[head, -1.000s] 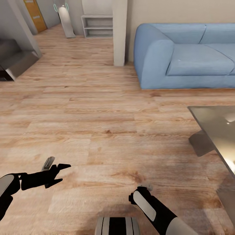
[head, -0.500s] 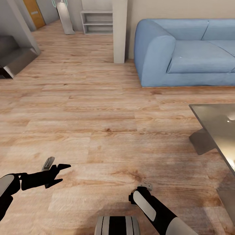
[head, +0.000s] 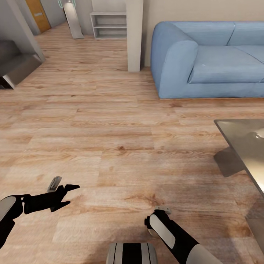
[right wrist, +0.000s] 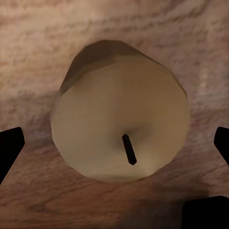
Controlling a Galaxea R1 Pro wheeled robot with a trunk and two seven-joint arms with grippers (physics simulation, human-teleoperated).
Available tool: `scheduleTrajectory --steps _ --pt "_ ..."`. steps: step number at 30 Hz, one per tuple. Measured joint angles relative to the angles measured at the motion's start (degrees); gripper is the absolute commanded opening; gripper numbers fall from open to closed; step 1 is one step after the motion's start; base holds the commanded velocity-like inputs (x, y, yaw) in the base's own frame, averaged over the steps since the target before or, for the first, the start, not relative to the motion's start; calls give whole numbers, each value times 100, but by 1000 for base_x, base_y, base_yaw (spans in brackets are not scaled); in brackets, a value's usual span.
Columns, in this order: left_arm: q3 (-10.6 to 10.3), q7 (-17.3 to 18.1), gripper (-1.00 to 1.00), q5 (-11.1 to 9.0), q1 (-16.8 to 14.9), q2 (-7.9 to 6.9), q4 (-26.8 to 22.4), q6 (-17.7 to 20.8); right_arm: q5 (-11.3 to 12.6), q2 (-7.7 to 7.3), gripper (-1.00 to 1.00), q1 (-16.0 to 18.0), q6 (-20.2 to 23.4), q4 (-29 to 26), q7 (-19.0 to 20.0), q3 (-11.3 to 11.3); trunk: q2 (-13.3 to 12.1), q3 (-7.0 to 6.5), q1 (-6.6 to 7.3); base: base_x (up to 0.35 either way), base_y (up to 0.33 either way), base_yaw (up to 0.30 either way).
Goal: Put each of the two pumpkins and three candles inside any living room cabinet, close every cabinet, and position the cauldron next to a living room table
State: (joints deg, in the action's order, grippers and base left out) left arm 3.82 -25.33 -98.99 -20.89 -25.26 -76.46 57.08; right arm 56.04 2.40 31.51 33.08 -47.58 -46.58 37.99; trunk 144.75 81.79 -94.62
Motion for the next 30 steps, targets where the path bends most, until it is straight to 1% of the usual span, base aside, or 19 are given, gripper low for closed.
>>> scheduleTrajectory --steps 4,8,13,17,21,25,30 --pt "0 0 100 -5 0 -3 -18 0 0 0 100 0 -1 0 1 0 0 0 0 0 0 0" --pt "0 0 100 -5 0 -5 -29 1 -3 0 100 3 -2 0 5 0 5 88 -11 0 0 0" --pt "0 1 100 -8 0 -5 -32 0 -4 0 100 0 -6 0 8 0 5 89 -10 0 0 0" --pt "0 1 100 -6 0 -5 -36 1 -5 0 100 4 -10 0 8 0 11 177 -21 0 0 0" --pt "0 0 100 -8 0 -5 -33 0 -4 -5 100 4 -14 0 8 0 11 177 -21 0 0 0" --pt "0 0 100 -8 0 -5 -32 0 -3 -54 100 1 -119 1 7 0 11 177 -21 0 0 0" --pt "0 0 100 -6 0 -3 -32 1 3 -68 100 3 -170 0 7 1 17 287 -34 0 0 0"
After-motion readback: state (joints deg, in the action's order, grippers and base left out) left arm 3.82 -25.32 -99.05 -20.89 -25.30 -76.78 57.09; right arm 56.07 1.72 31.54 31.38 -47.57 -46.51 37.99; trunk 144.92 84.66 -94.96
